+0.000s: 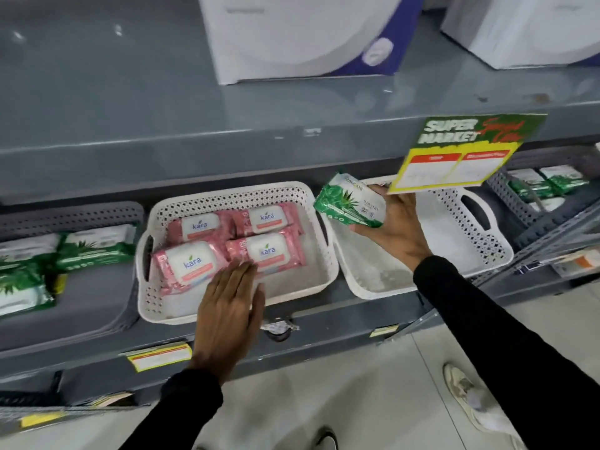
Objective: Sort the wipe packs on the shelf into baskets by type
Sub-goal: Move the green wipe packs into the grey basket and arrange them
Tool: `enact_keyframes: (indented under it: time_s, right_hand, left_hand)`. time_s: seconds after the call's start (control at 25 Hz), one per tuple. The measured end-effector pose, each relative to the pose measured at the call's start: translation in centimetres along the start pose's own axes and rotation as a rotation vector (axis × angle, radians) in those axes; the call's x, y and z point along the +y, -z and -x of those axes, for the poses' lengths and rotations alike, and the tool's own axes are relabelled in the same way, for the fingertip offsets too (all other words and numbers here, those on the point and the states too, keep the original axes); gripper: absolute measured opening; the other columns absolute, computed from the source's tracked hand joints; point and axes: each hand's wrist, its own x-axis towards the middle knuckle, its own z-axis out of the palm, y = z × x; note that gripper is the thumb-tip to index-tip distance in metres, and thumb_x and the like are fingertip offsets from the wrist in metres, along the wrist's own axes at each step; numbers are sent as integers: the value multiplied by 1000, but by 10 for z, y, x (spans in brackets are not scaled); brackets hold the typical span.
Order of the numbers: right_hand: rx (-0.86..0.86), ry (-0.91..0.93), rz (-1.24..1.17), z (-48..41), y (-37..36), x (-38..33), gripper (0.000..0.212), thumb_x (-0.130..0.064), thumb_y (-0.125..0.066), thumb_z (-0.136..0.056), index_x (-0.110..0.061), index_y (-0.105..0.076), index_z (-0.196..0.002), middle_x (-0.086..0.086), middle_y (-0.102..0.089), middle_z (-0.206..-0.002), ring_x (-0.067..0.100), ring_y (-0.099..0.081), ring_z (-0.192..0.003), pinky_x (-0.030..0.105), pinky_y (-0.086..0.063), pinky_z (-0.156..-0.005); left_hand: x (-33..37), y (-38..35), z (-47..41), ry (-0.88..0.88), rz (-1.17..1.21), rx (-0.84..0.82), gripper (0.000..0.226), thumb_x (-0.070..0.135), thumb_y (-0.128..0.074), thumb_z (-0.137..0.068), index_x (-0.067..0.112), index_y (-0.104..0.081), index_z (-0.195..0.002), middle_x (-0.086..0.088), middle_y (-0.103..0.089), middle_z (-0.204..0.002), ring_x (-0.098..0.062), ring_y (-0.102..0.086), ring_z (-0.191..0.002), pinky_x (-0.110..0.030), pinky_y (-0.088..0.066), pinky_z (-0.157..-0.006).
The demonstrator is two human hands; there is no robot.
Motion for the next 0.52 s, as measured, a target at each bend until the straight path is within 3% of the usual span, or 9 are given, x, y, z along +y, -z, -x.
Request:
enact_keyframes:
  time_s: [0.12,0.24,0.52]
  right_hand:
    - [-31,91,-46,0,-28,-78,85,-50,-88,-64,-21,-51,-136,1,-44,-127,18,-35,-121,24,-35,-99]
    - [-101,180,-39,3,-68,-157,85,-50,-88,-63,-25,-52,-136,0,-49,-129,19,-39,-122,22,-32,-97]
    - [-282,407,-21,25,-191,-330,76,-39,-84,-72,-22,-50,-138,1,-44,-133,20,-37,-127,37,-40,-105]
  left_hand:
    - [-58,30,12,75,-2,33,45,29,-40,-101,4,-57,-134,-15,-61,-139,-30,-50,-136,-45,-37,-116]
    - [-114,59,32,141,-11,78,44,27,-39,-99,2,-60,-130,-19,-64,-133,-35,-56,-129,-48,-41,-112]
    - [-250,105,89,276,-77,120,42,27,-40,-100,1,-63,-124,-18,-67,-129,-34,-58,-126,-44,-43,-107]
